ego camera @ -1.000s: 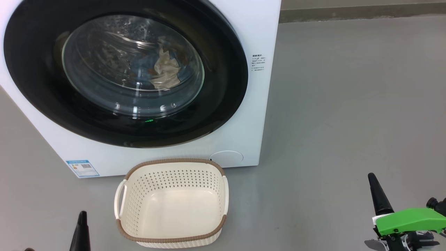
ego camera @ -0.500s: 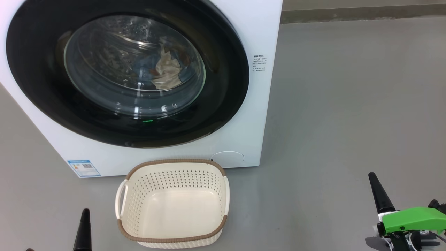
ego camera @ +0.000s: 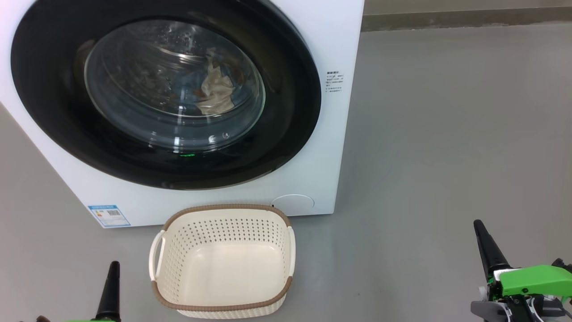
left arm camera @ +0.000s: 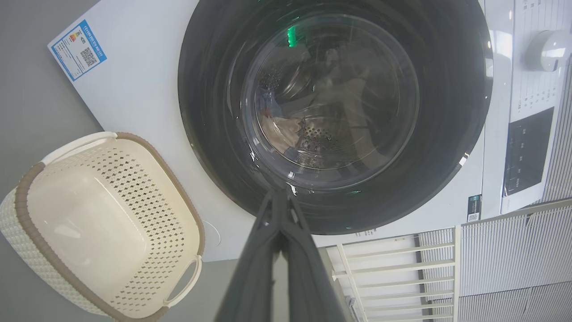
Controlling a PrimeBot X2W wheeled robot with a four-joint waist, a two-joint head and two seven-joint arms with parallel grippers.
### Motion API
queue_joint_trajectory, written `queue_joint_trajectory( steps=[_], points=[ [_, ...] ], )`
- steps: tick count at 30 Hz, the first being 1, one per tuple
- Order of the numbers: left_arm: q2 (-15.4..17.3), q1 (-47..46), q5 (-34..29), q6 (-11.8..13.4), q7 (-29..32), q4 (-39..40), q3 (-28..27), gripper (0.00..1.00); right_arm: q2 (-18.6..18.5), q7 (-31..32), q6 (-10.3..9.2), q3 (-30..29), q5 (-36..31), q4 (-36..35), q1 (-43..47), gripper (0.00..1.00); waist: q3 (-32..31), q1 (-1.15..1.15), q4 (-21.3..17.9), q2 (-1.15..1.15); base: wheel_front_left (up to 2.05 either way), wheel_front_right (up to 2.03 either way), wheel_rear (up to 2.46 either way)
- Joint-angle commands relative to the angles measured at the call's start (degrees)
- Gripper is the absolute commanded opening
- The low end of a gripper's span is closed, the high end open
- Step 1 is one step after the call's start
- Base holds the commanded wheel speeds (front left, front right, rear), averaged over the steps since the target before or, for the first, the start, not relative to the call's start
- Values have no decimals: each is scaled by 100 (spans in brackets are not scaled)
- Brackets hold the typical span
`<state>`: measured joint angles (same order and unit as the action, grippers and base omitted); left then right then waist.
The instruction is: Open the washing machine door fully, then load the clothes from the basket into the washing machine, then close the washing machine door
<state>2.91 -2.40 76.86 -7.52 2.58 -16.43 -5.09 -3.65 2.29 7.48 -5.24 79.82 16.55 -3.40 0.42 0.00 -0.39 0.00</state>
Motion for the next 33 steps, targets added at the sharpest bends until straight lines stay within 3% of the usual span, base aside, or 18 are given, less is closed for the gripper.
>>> queue_joint_trajectory(
  steps=[1,20,33],
  points=[
    [56,-263,180,2,45,194,-129,0,-37,59,1,58,169,-186,-252,0,-2,0,3,0,0,0,0],
    [-1,-375,1479,3,379,238,-144,0,63,399,1,-113,1201,-251,-276,0,-23,0,37,0,0,0,0],
    [-3,-379,1530,3,392,240,-144,0,69,415,1,-122,1239,-253,-277,0,-24,0,39,0,0,0,0]
  ],
)
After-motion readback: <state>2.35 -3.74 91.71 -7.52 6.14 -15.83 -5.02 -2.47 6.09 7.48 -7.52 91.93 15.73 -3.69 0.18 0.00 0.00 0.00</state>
